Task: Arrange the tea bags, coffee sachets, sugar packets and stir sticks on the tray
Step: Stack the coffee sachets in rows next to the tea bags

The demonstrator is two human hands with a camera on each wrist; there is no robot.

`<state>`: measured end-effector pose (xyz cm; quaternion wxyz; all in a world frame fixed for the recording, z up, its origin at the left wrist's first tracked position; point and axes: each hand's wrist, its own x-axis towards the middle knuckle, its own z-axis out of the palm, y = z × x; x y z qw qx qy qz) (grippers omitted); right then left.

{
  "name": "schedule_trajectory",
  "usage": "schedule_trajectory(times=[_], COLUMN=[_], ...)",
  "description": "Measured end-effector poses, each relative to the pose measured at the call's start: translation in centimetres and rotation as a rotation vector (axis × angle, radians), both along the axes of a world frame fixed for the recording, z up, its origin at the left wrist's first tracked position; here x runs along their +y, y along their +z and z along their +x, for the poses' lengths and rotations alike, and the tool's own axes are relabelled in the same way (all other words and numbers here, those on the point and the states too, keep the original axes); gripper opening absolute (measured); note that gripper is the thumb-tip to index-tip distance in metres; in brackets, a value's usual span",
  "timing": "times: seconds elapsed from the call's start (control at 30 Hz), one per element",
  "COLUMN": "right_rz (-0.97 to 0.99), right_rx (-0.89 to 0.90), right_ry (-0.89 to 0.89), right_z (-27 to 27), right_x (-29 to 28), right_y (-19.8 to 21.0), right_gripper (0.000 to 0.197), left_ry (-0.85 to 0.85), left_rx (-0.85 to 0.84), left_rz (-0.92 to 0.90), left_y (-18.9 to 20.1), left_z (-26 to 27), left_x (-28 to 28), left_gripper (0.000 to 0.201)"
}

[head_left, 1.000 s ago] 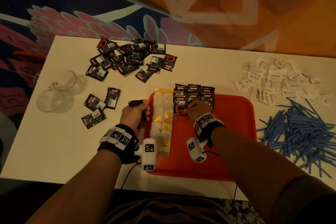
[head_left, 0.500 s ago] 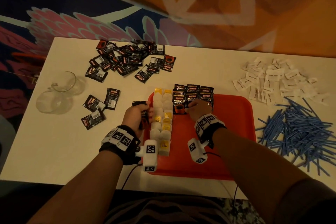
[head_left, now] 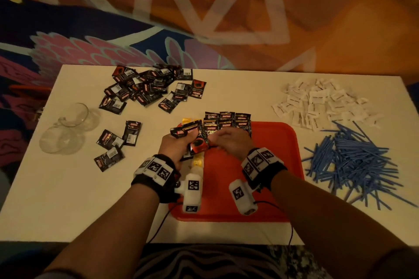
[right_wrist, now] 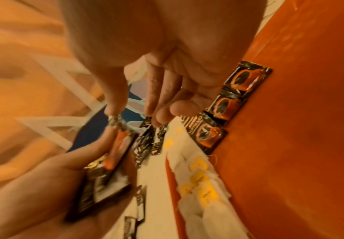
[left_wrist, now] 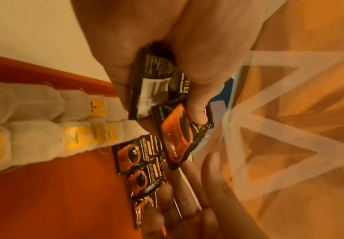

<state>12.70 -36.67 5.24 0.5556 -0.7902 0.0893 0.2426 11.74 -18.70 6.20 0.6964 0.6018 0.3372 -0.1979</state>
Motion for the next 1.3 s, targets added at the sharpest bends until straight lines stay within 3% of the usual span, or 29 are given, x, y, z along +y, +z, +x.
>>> schedule_trajectory(times=[0.1,0.2,0.37,0.57,0.63,0.77,1.0,1.13,1.3], right_rz=[-0.003,-0.14,-0.198,-0.206,-0.215,-0.246,-0.467,-0.531,-0.564], right_rx=[0.007,-0.057,-0.13,-0.09,-0.078,-0.062,0.136,0.19,0.189], right_ry=[0.079,0.09,0.051,-0.038,-0.023,0.007,-0.028,-0.042,-0.004], right_z=[-0.6,-1.2,-2.0,-2.5,-2.7,-2.8,-0.8,0.7,2.3], right_x=[0.1,-0.6,-1.5,-2.4,-2.8,-2.8,-4.2,-4.5,-4.2], right_y=[1.0,1.3,0.5,-0.2,-0.5,-1.6,-4.1,-5.5,-6.0], right_gripper=[0.031,0.021,0.021,0.028,0.027,0.025,0.025,0.024,0.024], left_ry=[-0.029,-0.008,-0.022,-0.112,-0.137,-0.146,-0.138,-0.128,-0.11], left_rx=[-0.022,-0.053,-0.091,-0.14,-0.132,-0.117,-0.011,0.053,0.091], left_rz=[0.004,-0.031,0.043,0.109,0.116,0.202,0.251,0.268,0.27], left_y=[0.6,1.2,1.6,0.5,-0.1,-0.1,-1.0,-1.8,-2.4], left_z=[-0.2,0.0,-0.2,-0.6,-0.5,0.0,0.7,0.2,0.1], left_x=[-1.4,-2.3,-3.5,-3.9,-3.6,-3.7,-2.6,-1.5,-0.6], left_gripper=[0.025,0.034,0.01,0.019,0.028,0.008,0.008,0.03,0.022])
